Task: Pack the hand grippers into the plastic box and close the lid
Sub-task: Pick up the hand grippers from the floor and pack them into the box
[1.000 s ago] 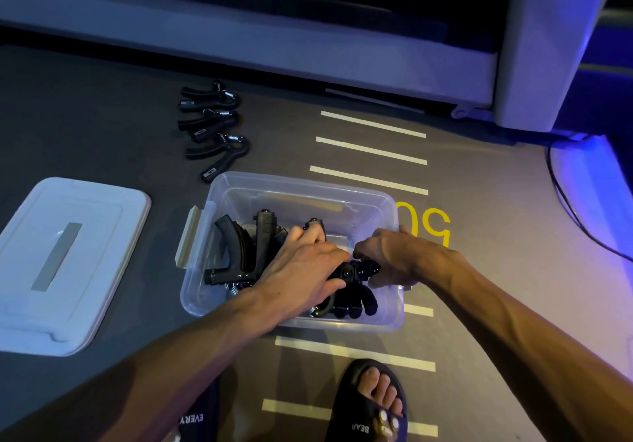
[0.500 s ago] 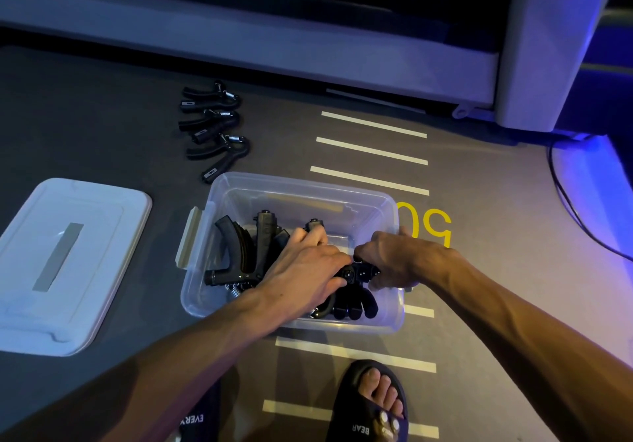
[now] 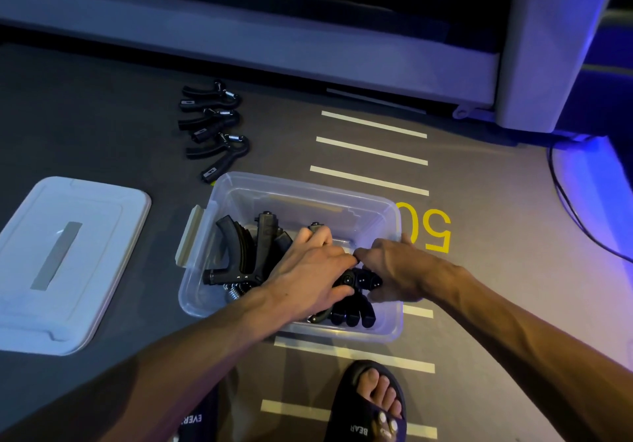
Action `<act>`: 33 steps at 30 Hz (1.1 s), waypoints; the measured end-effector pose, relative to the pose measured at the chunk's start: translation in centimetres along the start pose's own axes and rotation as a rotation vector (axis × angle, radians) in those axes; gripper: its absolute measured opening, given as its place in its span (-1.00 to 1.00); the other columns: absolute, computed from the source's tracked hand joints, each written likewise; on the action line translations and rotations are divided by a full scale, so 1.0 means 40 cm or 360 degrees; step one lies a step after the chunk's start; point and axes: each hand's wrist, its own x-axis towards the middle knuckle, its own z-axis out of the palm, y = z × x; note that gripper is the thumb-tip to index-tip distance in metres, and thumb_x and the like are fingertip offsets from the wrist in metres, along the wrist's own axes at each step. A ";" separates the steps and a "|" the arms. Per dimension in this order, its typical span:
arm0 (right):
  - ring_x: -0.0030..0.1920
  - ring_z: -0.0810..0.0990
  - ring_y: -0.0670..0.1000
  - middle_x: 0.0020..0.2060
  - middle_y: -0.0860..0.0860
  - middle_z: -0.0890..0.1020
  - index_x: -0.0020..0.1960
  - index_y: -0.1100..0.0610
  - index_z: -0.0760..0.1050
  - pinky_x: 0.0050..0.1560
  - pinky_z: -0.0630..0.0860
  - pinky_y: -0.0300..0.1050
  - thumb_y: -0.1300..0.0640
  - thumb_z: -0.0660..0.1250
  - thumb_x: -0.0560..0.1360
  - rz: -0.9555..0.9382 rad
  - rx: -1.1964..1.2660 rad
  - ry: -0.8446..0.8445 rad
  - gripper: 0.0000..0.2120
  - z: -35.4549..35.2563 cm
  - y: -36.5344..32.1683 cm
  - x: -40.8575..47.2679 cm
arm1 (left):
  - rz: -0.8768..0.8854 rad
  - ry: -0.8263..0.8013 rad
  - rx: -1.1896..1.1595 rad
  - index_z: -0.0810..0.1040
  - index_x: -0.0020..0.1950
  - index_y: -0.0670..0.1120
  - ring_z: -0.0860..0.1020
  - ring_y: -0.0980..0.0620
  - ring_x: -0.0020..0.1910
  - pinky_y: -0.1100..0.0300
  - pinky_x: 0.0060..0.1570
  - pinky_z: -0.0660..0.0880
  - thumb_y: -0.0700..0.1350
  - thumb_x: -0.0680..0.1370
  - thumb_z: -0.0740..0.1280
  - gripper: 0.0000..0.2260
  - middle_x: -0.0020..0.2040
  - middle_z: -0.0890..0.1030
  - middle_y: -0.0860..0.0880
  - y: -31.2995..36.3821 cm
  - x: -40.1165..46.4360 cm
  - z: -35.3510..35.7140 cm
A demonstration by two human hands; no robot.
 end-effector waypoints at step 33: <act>0.15 0.56 0.12 0.12 -0.02 0.67 0.30 0.03 0.49 0.19 0.49 0.15 -0.14 0.17 0.52 -0.0074 0.0500 0.0729 -0.56 -0.204 0.020 0.042 | -0.0172 0.0571 -0.0099 0.58 0.32 0.07 0.46 -0.01 0.21 -0.05 0.15 0.38 0.08 0.67 0.17 -0.69 0.25 0.59 0.12 -0.190 -0.029 -0.041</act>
